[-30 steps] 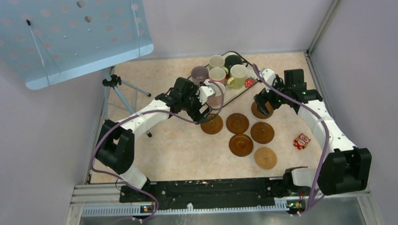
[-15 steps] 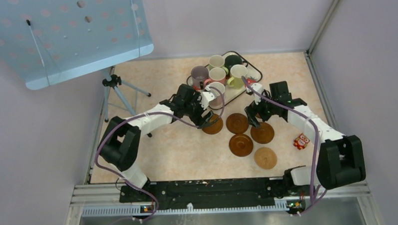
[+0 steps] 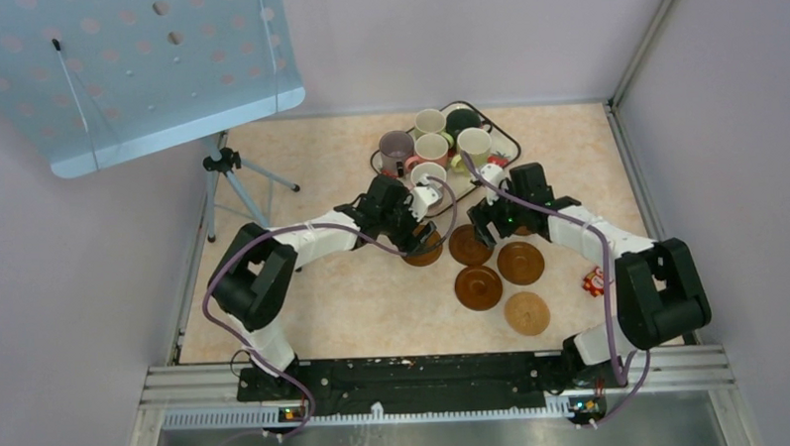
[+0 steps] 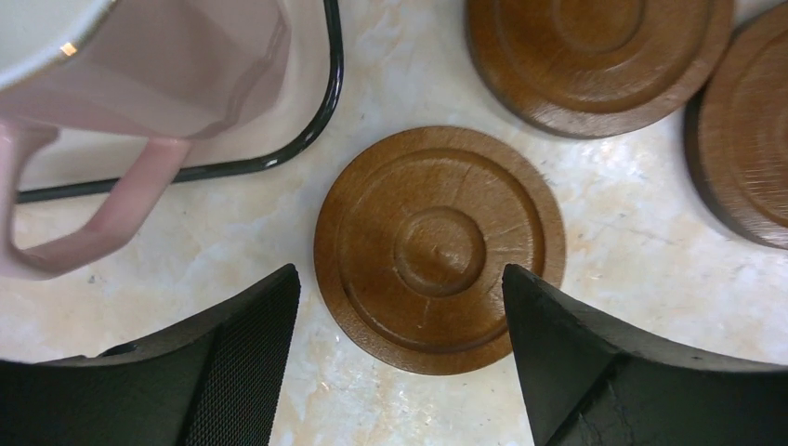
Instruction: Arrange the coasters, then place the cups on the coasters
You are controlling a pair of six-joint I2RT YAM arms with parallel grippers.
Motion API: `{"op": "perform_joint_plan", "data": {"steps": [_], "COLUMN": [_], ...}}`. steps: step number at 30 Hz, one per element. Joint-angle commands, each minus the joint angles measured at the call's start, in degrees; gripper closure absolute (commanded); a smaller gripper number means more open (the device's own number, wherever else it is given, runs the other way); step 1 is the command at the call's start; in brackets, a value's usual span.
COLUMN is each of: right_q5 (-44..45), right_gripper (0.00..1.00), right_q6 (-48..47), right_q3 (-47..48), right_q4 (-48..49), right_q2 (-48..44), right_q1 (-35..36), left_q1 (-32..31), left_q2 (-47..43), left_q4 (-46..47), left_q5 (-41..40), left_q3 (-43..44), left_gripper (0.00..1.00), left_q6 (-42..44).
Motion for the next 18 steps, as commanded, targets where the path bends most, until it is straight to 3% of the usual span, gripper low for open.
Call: {"op": "perform_joint_plan", "data": {"steps": [1, 5, 12, 18], "right_q5": [2.5, 2.8, 2.7, 2.8], "right_gripper": [0.19, 0.22, 0.4, 0.48], "right_q6": [0.6, -1.1, -2.7, -2.7], "right_q3": [1.1, 0.3, -0.3, -0.6], "right_q4": [3.8, 4.2, 2.5, 3.4], "right_q2": [2.5, 4.6, 7.4, 9.2], "right_q1": [2.0, 4.2, 7.2, 11.2], "left_q1": [0.1, 0.2, 1.3, 5.1], "left_q2": [1.7, 1.8, -2.1, -6.7], "left_q4": [1.3, 0.2, -5.1, -9.2], "left_q5": [-2.9, -4.3, -3.2, -2.5], "left_q3": [0.2, -1.4, -4.3, -8.9], "left_gripper": [0.17, 0.19, 0.38, 0.41], "left_q6": [0.2, 1.4, 4.6, 9.0]}}
